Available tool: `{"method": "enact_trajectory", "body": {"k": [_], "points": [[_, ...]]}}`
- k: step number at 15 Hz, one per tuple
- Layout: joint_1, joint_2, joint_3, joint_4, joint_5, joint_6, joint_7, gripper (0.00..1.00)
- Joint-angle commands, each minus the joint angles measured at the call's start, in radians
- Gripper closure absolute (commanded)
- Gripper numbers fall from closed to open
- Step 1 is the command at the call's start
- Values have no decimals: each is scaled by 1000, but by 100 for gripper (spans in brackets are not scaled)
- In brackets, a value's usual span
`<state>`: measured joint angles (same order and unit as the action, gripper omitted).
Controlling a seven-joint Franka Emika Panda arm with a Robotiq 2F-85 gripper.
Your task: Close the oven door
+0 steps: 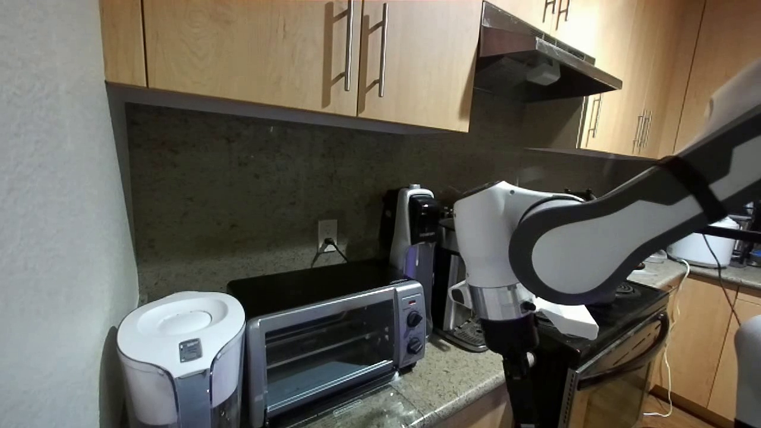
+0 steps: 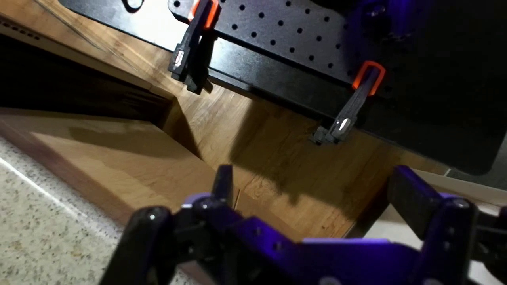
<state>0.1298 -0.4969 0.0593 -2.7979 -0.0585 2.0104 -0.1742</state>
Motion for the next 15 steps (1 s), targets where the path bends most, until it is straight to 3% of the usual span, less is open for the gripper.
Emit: {"method": "enact_trajectory", "body": {"k": [1, 10, 15], "points": [[-26, 93, 42, 1, -85, 74, 96, 28], [-61, 229, 75, 4, -289, 195, 333, 96], [-64, 274, 96, 6, -418, 261, 432, 98]]}}
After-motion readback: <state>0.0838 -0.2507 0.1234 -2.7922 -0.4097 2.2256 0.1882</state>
